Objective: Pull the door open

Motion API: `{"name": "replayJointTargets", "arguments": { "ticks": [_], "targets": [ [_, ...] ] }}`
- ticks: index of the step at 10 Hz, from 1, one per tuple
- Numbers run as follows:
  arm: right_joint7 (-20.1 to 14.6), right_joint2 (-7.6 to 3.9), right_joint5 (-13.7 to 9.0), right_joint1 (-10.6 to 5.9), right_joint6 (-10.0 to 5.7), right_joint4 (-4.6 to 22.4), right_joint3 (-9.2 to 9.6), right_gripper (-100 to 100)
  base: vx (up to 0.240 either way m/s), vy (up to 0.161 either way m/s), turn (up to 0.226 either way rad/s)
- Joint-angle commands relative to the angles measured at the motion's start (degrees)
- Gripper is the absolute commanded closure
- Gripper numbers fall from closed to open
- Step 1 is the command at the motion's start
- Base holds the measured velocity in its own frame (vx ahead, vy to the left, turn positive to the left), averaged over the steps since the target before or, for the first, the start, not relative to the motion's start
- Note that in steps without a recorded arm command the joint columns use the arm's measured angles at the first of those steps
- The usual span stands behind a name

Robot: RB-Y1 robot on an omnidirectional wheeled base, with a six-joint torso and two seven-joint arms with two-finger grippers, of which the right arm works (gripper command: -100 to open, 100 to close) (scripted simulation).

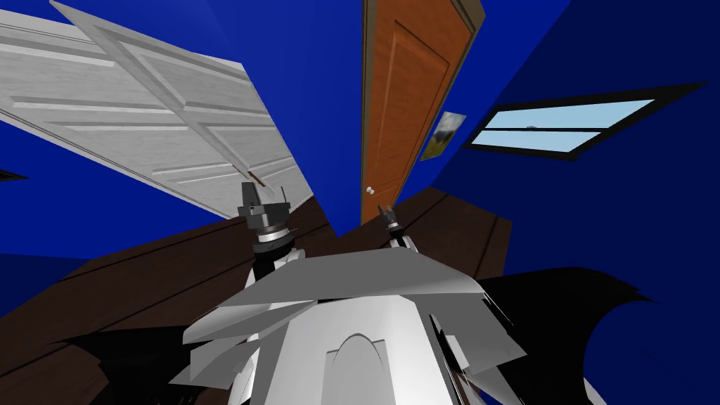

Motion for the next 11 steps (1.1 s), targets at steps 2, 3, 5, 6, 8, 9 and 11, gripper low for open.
{"name": "replayJointTargets", "arguments": {
  "ticks": [2,3,5,6,8,9,11],
  "targets": [
    [2.8,0.17,1.2,-0.65,-0.6,2.7,-0.37,-100,0.087,-0.068,0.055],
    [3.8,0.24,1.7,-0.98,-0.87,3.9,-0.54,-100,0.081,-0.077,0.06],
    [5.9,0.39,2.6,-1.63,-1.4,6.2,-0.86,-100,0.078,-0.065,0.055],
    [6.9,0.51,3.0,-1.93,-1.65,7.2,-1.02,-100,0.085,-0.07,0.053],
    [8.8,0.76,3.8,-2.54,-2.15,9.4,-1.33,-100,0.087,-0.083,0.052],
    [9.8,0.88,4.2,-2.85,-2.4,10.5,-1.48,-100,0.078,-0.08,0.058],
    [11.8,1.13,5.1,-3.46,-2.9,12.6,-1.79,-100,0.076,-0.072,0.05]
  ]
}}
